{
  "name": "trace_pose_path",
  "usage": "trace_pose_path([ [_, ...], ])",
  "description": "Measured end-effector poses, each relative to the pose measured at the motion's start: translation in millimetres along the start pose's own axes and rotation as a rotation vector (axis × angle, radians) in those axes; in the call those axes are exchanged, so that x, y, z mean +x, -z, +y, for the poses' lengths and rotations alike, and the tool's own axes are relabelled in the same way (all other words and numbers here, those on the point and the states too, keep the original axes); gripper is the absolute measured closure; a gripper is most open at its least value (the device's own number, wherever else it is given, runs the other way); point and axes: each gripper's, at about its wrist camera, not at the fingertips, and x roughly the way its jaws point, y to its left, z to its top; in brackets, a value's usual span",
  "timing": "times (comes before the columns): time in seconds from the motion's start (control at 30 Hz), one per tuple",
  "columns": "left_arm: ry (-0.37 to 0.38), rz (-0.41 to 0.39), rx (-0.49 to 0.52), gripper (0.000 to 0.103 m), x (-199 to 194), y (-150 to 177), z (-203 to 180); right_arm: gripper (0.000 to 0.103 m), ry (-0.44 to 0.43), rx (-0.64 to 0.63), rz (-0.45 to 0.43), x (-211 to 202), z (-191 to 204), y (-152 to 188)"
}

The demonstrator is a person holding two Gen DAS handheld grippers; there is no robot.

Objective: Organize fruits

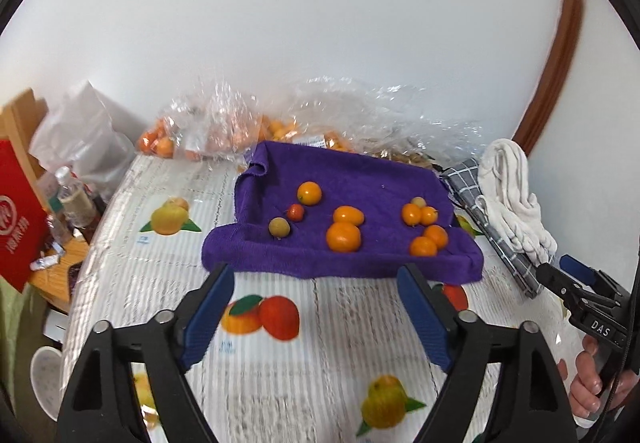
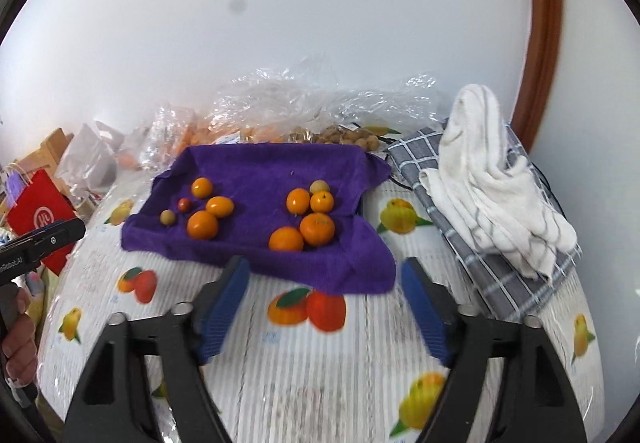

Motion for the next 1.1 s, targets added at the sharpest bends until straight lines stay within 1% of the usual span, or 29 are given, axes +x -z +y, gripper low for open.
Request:
trace_pose_path([
  [0.07, -0.007, -0.017, 0.012, 0.014, -14.7, 8.2, -9.2, 0.015, 0.016, -0.009, -0.018, -14.2, 0.6, 9.4],
  [0.13, -0.008, -0.025, 0.024, 0.009, -27.0, 15.9, -17.3, 0.007, 0.025, -0.012, -0.038, -29.4, 1.7, 18.3],
  [0.23, -0.017, -0.043, 0.036, 0.005, -44.1, 25.0, -28.3, 0.001, 0.027, -0.025, -0.064, -47.9, 2.9, 26.6],
  [0.27, -0.025, -0.049, 0.039, 0.004, -49.6, 28.3, -31.7, 0.0, 0.029, -0.022, -0.071, -53.7, 2.1, 29.2],
  [0.33, -0.051, -0.062, 0.054, 0.001, -61.0, 35.6, -41.0, 0.0, 0.029, -0.008, -0.068, -63.0, -0.7, 33.6],
  [0.53, -0.105, -0.091, 0.122, 0.001, -82.0, 51.5, -67.7, 0.0, 0.037, 0.011, -0.075, -87.6, -8.9, 48.4],
  [0.7, -0.114, -0.096, 0.144, 0.001, -87.5, 56.3, -77.9, 0.0, 0.05, 0.017, -0.092, -98.3, -14.1, 54.4],
  [0.83, -0.102, -0.093, 0.13, 0.001, -88.9, 58.5, -77.9, 0.0, 0.058, 0.016, -0.108, -102.5, -16.0, 55.4],
  [1.1, -0.099, -0.085, 0.118, 0.001, -87.8, 60.9, -77.7, 0.0, 0.056, 0.012, -0.105, -100.4, -14.8, 57.8],
])
